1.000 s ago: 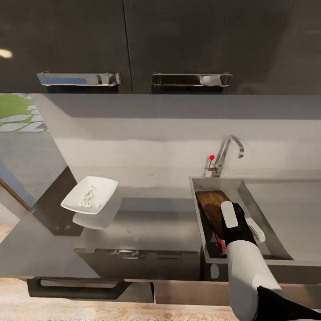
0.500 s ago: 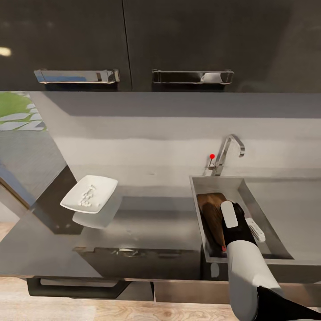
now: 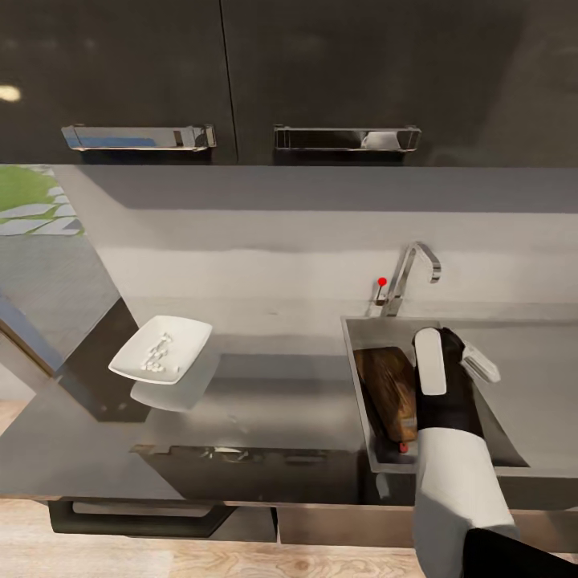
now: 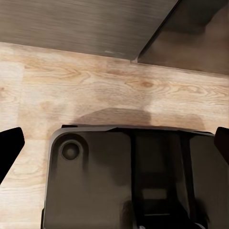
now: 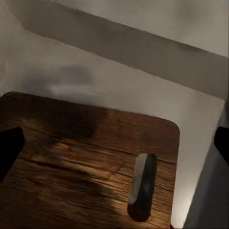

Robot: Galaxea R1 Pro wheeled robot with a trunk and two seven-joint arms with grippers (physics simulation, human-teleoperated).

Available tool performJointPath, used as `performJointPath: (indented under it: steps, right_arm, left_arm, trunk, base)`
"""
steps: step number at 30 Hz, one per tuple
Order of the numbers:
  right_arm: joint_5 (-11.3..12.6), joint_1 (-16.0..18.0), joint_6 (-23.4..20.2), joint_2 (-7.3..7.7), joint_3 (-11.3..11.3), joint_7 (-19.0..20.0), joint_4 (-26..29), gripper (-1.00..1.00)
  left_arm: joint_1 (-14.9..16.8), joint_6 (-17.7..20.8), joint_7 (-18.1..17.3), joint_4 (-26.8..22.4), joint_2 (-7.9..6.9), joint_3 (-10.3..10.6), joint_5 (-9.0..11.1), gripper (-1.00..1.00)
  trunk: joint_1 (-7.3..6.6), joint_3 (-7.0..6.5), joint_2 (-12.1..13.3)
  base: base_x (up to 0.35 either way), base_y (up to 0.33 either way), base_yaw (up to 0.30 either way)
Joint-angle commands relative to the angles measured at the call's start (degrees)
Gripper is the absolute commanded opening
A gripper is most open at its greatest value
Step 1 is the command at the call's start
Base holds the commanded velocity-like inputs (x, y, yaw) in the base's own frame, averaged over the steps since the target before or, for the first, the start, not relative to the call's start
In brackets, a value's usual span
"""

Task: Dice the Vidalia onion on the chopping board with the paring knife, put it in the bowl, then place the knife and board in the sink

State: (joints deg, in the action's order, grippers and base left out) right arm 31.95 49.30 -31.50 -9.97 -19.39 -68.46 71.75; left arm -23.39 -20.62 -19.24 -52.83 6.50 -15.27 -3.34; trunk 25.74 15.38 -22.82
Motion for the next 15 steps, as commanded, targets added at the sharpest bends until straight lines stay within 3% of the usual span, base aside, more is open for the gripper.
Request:
performJointPath:
  steps: [1,3,9,12,15]
  right_arm:
    - [0.34,0.02,-5.67,-0.03,0.55,0.2,3.6,1.0]
    - [0.42,-0.03,-10.41,-0.03,0.9,1.89,6.69,1.0]
    - [0.17,-0.32,-22.18,-0.03,1.11,15.14,10.26,1.0]
    - [0.07,-0.34,-24.11,-0.03,1.11,19.22,10.39,1.0]
    - [0.06,-0.35,-24.52,-0.03,1.11,20.34,10.44,1.0]
  left_arm:
    - [0.01,-0.12,-0.36,-0.08,0.09,-0.28,-0.35,1.0]
    - [0.01,-0.12,-0.36,-0.08,0.08,-0.28,-0.35,1.0]
    - [0.01,-0.12,-0.36,0.01,0.1,-0.28,-0.35,1.0]
    - [0.01,-0.12,-0.36,0.01,0.1,-0.28,-0.35,1.0]
    - [0.01,-0.12,-0.36,0.01,0.1,-0.28,-0.35,1.0]
  trunk:
    - [0.04,0.11,-0.1]
    - [0.04,0.11,-0.1]
    - [0.04,0.11,-0.1]
    - [0.04,0.11,-0.1]
    - [0.04,0.11,-0.1]
  base:
    - [0.0,0.0,0.0]
    - [0.0,0.0,0.0]
    - [0.0,0.0,0.0]
    - [0.0,0.0,0.0]
    - [0.0,0.0,0.0]
